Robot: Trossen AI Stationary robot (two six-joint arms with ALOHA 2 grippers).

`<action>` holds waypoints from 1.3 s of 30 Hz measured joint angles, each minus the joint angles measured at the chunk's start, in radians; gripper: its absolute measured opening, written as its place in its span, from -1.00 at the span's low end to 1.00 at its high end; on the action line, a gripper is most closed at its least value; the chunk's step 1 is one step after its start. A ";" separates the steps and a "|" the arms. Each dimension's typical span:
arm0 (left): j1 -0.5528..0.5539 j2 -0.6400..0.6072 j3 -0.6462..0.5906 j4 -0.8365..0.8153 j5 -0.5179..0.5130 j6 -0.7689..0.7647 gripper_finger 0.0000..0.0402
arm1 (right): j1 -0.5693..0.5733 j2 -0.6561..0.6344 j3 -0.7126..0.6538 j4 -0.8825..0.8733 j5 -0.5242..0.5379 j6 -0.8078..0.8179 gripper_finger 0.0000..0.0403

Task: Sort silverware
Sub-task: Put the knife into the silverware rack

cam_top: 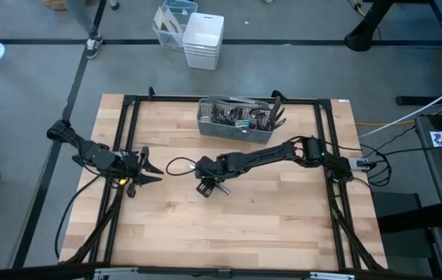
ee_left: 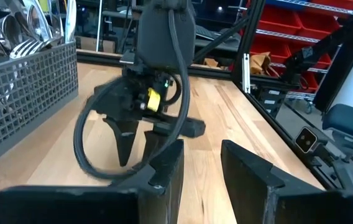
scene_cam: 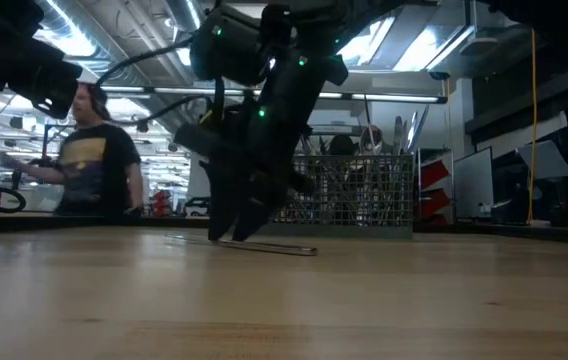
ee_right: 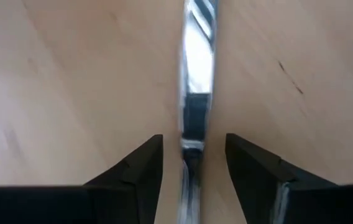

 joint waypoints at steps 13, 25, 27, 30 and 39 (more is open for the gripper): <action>0.000 0.000 0.000 -0.009 0.000 0.009 -0.50 | 0.004 0.056 0.008 -0.064 0.098 -0.002 -0.12; 0.000 0.000 0.000 -0.008 0.000 0.007 -0.50 | -0.019 0.056 0.003 -0.086 0.132 -0.002 -0.12; 0.000 0.000 0.000 -0.008 0.000 0.007 -0.50 | -0.022 0.056 0.003 -0.090 0.137 -0.002 -0.12; 0.000 0.000 0.000 -0.008 0.000 0.007 -0.50 | -0.026 0.056 0.003 -0.110 0.147 0.001 -0.12; 0.000 0.000 0.000 -0.008 0.000 0.007 -0.50 | -0.028 0.051 0.003 -0.131 0.111 0.025 -0.12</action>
